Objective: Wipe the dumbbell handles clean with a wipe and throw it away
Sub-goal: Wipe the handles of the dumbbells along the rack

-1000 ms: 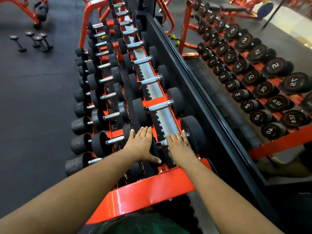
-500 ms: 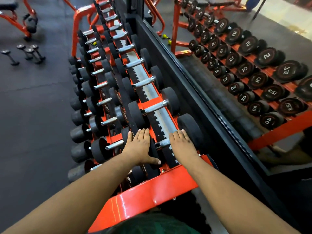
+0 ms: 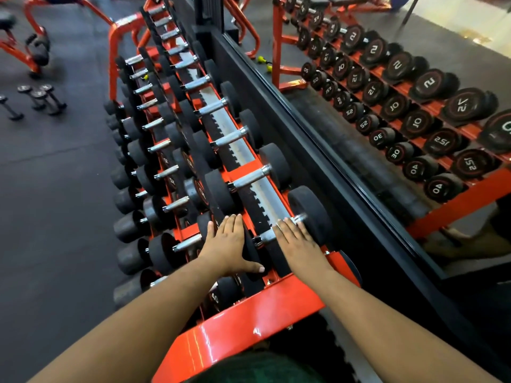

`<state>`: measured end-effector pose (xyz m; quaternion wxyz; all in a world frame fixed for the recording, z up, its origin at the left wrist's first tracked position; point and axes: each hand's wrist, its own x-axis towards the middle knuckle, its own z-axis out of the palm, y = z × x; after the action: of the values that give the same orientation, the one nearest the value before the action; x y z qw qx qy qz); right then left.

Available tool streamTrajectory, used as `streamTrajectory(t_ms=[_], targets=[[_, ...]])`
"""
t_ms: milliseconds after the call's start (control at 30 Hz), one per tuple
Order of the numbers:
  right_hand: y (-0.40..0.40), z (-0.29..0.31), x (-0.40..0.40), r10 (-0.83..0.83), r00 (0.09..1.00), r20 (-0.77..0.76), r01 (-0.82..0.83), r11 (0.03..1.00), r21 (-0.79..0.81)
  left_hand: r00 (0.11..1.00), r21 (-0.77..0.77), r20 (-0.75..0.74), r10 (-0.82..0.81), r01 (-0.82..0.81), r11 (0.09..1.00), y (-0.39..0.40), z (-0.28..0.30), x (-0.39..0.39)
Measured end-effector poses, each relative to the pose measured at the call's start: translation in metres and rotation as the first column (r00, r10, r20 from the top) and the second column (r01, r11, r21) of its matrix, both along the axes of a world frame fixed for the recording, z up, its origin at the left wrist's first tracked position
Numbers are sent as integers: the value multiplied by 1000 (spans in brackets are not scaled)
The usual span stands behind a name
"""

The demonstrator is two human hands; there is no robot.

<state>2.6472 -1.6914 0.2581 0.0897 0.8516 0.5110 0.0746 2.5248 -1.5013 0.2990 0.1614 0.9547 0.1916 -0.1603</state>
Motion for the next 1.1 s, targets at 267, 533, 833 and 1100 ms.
streamTrajectory(t_ms=[267, 533, 833, 1100], targets=[[42, -7, -25, 36, 986, -162, -38, 999, -9, 999, 14, -50, -4, 5, 1000, 0, 5, 3], [-5, -17, -57, -50, 717, -696, 445, 801, 401, 999, -5, -37, 3, -3, 1000, 1, 4, 2], [42, 6, -3, 652, -235, -721, 870, -190, -455, 999, -31, -48, 19, -20, 999, 0, 4, 2], [50, 18, 7, 668, -271, -693, 854, -166, -494, 998, -15, -53, 16, -17, 1000, 0, 3, 1]])
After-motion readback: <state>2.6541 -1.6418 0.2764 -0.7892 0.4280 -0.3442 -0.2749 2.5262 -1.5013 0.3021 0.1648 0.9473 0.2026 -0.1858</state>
